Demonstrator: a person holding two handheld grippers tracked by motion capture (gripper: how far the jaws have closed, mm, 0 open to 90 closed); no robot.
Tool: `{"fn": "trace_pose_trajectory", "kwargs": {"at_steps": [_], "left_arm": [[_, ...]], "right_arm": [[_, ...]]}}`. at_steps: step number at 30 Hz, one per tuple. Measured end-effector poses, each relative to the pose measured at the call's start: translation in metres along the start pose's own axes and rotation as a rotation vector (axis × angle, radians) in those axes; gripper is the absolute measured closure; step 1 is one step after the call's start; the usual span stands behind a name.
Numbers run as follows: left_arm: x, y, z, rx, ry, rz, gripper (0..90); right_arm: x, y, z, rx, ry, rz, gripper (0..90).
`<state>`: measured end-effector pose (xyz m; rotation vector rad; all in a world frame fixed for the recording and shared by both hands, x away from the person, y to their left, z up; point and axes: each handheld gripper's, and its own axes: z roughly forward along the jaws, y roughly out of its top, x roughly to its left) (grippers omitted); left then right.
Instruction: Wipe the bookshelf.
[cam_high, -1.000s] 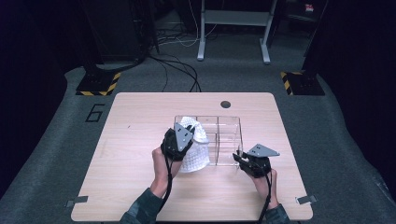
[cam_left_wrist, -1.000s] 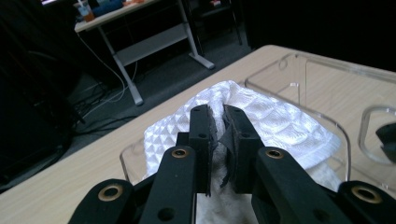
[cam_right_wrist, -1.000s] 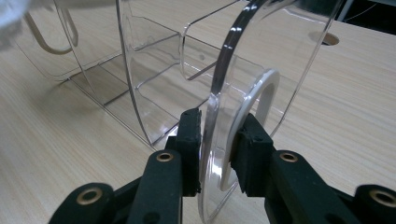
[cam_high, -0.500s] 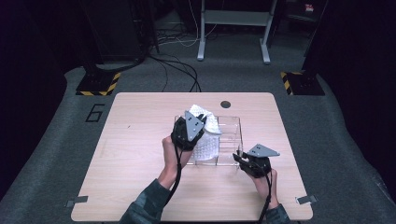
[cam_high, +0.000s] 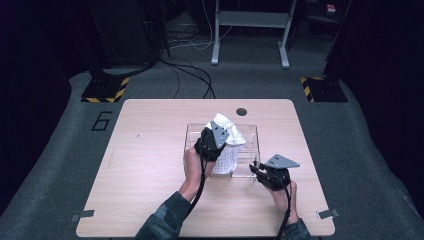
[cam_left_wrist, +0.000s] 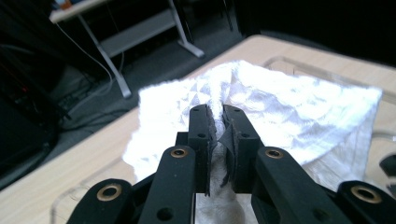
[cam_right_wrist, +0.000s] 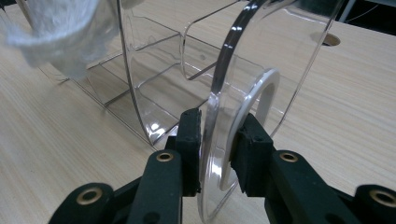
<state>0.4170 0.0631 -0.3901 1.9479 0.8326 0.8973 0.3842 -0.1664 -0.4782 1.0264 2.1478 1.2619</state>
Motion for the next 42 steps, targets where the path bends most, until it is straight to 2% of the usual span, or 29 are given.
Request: {"fn": "trace_pose_trajectory", "kwargs": {"at_steps": [9,15,25,42], "left_arm": [[-0.011,-0.011,0.008,0.048,-0.024,0.008,82.3],[-0.017,-0.018,0.011,0.055,-0.027,0.007,82.3],[-0.027,-0.032,0.013,0.073,-0.020,0.042,82.1],[-0.041,-0.059,0.024,0.122,-0.059,0.044,82.0]], "right_arm": [[0.000,0.000,0.000,0.005,0.000,-0.008,73.5],[0.000,0.000,0.000,0.005,0.001,-0.010,73.4],[0.000,0.000,0.000,0.006,-0.002,-0.009,73.4],[0.001,0.000,0.000,0.002,-0.006,-0.003,73.5]]}}
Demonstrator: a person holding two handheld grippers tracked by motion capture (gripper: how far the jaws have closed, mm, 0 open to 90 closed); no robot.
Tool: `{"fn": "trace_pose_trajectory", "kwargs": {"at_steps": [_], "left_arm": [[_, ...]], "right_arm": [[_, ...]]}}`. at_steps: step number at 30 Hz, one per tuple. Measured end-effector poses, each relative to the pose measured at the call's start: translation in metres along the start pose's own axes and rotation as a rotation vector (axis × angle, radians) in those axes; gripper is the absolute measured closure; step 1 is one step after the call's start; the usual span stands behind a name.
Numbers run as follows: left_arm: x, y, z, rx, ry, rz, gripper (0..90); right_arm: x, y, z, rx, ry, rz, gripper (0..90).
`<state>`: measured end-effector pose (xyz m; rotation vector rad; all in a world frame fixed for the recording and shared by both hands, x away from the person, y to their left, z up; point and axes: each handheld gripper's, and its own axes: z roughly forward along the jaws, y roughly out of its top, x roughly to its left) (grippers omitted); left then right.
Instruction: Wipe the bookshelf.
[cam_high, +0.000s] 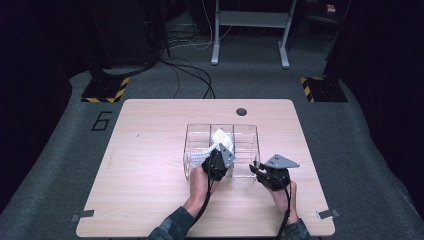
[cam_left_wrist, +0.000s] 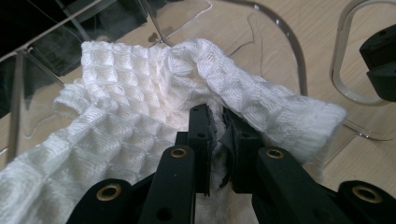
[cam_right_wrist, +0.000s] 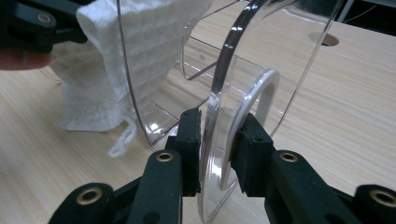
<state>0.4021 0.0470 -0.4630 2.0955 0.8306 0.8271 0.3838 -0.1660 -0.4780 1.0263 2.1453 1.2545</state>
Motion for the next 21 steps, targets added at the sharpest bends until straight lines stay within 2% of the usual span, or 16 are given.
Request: {"fn": "trace_pose_trajectory", "kwargs": {"at_steps": [7,8,12,13,14,21], "left_arm": [[-0.004,-0.011,0.007,0.025,-0.023,-0.005,82.0],[-0.005,-0.015,0.009,0.046,-0.039,-0.012,82.0],[-0.007,-0.022,0.013,0.066,-0.058,-0.017,81.9],[-0.007,-0.022,0.013,0.066,-0.058,-0.017,81.9],[-0.008,-0.024,0.014,0.076,-0.080,-0.024,81.9],[-0.008,-0.030,0.015,0.095,-0.101,-0.028,81.8]], "right_arm": [[0.000,0.000,0.000,-0.001,0.000,-0.001,73.4],[0.000,0.000,0.000,-0.001,0.000,-0.002,73.4],[0.000,0.000,0.000,-0.003,0.000,0.000,73.4],[0.000,0.000,0.000,-0.003,0.000,0.000,73.4],[0.000,0.000,0.000,-0.003,0.000,-0.001,73.4],[0.000,-0.001,0.000,-0.007,0.000,0.002,73.4]]}}
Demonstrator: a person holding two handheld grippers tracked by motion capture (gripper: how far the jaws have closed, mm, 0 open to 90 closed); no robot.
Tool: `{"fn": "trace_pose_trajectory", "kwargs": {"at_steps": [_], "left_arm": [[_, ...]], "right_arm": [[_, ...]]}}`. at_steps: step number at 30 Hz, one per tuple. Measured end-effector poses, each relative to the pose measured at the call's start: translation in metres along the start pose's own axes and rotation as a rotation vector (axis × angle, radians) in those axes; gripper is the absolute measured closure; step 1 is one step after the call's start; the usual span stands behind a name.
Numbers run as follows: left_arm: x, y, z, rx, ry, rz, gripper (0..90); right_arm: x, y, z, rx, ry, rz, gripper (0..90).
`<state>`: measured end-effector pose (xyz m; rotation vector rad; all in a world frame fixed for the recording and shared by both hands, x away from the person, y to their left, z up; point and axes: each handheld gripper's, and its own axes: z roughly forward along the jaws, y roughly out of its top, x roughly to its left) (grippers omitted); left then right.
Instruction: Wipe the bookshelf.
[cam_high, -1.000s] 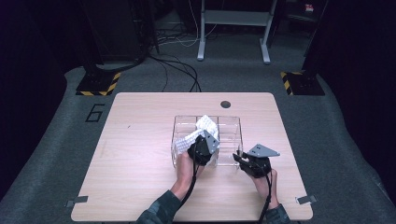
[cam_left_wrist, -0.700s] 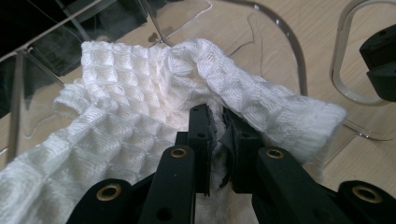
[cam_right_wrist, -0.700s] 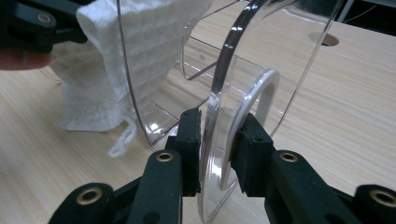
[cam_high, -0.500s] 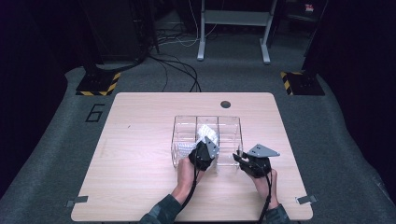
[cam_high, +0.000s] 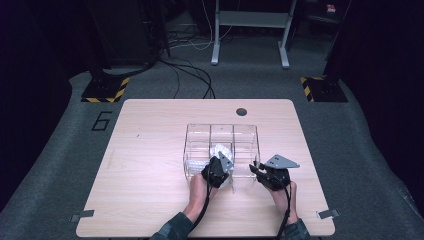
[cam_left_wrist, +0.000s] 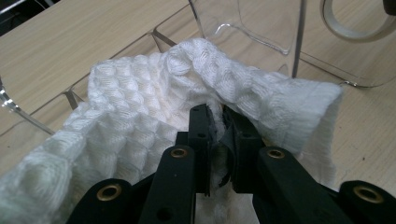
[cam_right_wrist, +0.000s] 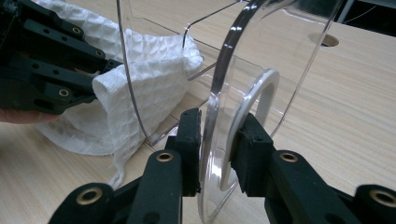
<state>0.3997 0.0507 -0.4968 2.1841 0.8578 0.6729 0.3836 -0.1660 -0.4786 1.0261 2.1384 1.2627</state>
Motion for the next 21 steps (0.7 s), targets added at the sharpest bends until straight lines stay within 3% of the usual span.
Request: {"fn": "trace_pose_trajectory", "kwargs": {"at_steps": [5,15,21], "left_arm": [[0.000,-0.003,0.000,0.007,-0.012,0.004,81.7],[0.003,0.000,-0.012,-0.039,-0.008,-0.002,81.7],[0.004,0.002,-0.022,-0.068,-0.003,-0.001,81.8]], "right_arm": [[0.000,0.000,0.000,0.002,0.005,-0.001,71.6],[0.000,0.001,0.004,0.014,0.024,0.019,64.6],[-0.003,-0.002,0.007,0.014,0.024,0.032,71.3]]}}
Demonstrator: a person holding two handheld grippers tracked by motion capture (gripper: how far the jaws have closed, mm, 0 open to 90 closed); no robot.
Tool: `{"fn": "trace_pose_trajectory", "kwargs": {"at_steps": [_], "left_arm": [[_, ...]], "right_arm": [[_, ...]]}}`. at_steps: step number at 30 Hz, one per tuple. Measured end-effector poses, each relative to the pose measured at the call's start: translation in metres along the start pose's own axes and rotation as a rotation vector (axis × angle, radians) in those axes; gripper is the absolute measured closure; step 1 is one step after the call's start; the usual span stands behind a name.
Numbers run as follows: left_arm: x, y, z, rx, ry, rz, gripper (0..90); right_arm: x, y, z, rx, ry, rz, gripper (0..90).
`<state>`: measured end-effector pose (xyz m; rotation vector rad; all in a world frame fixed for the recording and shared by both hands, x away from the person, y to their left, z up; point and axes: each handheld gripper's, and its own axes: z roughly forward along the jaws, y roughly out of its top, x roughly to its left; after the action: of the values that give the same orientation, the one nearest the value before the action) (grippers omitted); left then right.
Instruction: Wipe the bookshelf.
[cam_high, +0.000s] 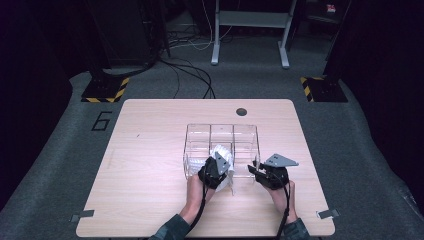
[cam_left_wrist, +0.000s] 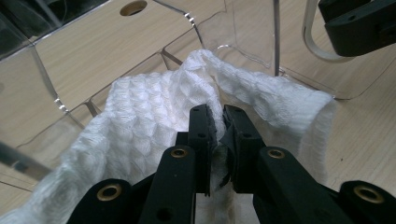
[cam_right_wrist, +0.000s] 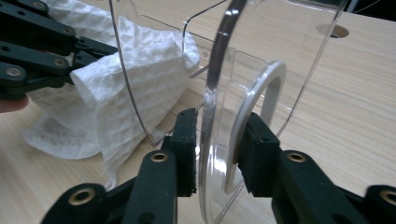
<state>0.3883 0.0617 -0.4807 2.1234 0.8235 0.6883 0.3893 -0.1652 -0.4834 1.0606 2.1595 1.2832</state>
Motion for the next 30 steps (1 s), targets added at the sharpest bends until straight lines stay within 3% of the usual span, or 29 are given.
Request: {"fn": "trace_pose_trajectory", "kwargs": {"at_steps": [17,24,30], "left_arm": [[0.009,0.013,-0.019,-0.073,0.033,-0.008,81.7],[0.016,0.028,-0.034,-0.126,0.050,-0.015,81.7],[0.025,0.045,-0.048,-0.169,0.079,0.004,81.7]], "right_arm": [[-0.001,-0.004,0.005,0.018,0.003,-0.002,73.8],[-0.001,-0.007,0.008,0.037,0.000,0.006,74.0],[-0.003,-0.008,0.009,0.046,0.011,0.007,74.1]]}}
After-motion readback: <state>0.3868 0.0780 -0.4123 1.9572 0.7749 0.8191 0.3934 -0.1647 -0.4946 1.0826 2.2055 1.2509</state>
